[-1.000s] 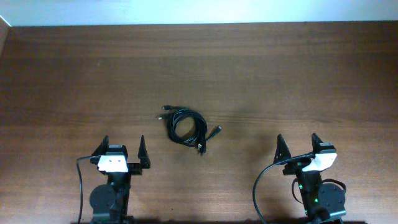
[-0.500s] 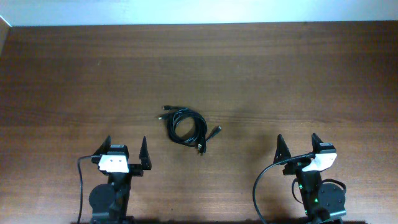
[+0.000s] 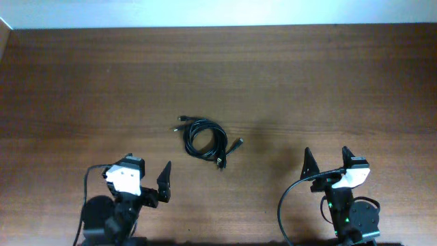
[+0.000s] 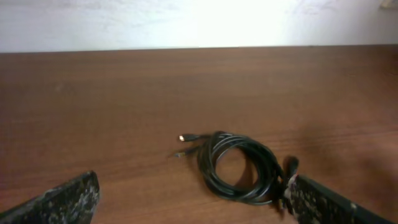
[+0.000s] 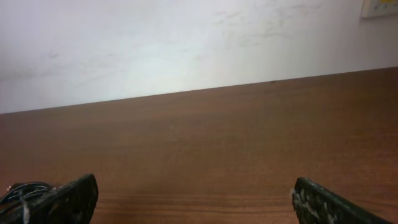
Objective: Untangle cables
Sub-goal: 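Move the left gripper forward over the coiled black cable bundle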
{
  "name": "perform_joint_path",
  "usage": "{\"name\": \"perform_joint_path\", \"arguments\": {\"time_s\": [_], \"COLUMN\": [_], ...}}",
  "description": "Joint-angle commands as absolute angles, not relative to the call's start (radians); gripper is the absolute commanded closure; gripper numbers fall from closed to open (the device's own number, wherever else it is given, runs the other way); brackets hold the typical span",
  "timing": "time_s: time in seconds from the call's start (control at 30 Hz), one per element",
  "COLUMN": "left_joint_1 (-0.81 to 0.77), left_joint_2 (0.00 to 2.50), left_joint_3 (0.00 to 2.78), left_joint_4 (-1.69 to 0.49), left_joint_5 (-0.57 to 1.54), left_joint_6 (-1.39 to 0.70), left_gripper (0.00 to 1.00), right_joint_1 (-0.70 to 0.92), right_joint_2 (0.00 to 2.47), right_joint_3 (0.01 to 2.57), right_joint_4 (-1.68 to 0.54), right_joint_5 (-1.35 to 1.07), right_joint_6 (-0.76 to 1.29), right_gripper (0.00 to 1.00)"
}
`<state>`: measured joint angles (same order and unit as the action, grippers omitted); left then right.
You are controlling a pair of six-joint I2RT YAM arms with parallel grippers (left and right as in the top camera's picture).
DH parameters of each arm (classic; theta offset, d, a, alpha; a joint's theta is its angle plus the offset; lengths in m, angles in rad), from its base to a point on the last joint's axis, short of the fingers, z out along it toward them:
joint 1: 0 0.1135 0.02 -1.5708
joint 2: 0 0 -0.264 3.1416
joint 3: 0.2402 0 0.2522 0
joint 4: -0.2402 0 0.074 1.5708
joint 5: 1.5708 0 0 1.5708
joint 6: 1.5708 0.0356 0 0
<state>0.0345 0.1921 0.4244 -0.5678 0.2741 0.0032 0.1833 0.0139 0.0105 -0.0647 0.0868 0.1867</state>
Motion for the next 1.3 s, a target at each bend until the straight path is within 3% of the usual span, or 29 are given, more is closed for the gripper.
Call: {"name": "perform_joint_path", "arguments": {"time_s": [0.0, 0.43, 0.77, 0.93, 1.27], "left_joint_1": [0.031, 0.03, -0.074, -0.159, -0.17], "left_joint_2": [0.292, 0.738, 1.149, 1.339, 1.527], "left_joint_3": [0.535, 1.015, 1.265, 1.287, 1.287], "left_joint_4": [-0.604, -0.916, -1.096, -1.112, -1.108], "left_joint_5": [0.322, 0.398, 0.348, 0.281, 0.274], "left_joint_6": [0.052, 0.175, 0.196, 0.171, 0.164], "left_gripper": [0.01, 0.01, 0.01, 0.01, 0.01], "right_joint_1": [0.189, 0.189, 0.189, 0.189, 0.189], "right_joint_2": [0.004, 0.004, 0.004, 0.004, 0.004], "right_joint_3": [0.006, 0.006, 0.006, 0.006, 0.006], "right_joint_4": [-0.073, -0.073, -0.073, -0.073, -0.073], "right_joint_5": [0.102, 0.102, 0.102, 0.102, 0.102], "right_joint_6": [0.188, 0.188, 0.188, 0.188, 0.188], "right_gripper": [0.01, 0.01, 0.01, 0.01, 0.01]}}
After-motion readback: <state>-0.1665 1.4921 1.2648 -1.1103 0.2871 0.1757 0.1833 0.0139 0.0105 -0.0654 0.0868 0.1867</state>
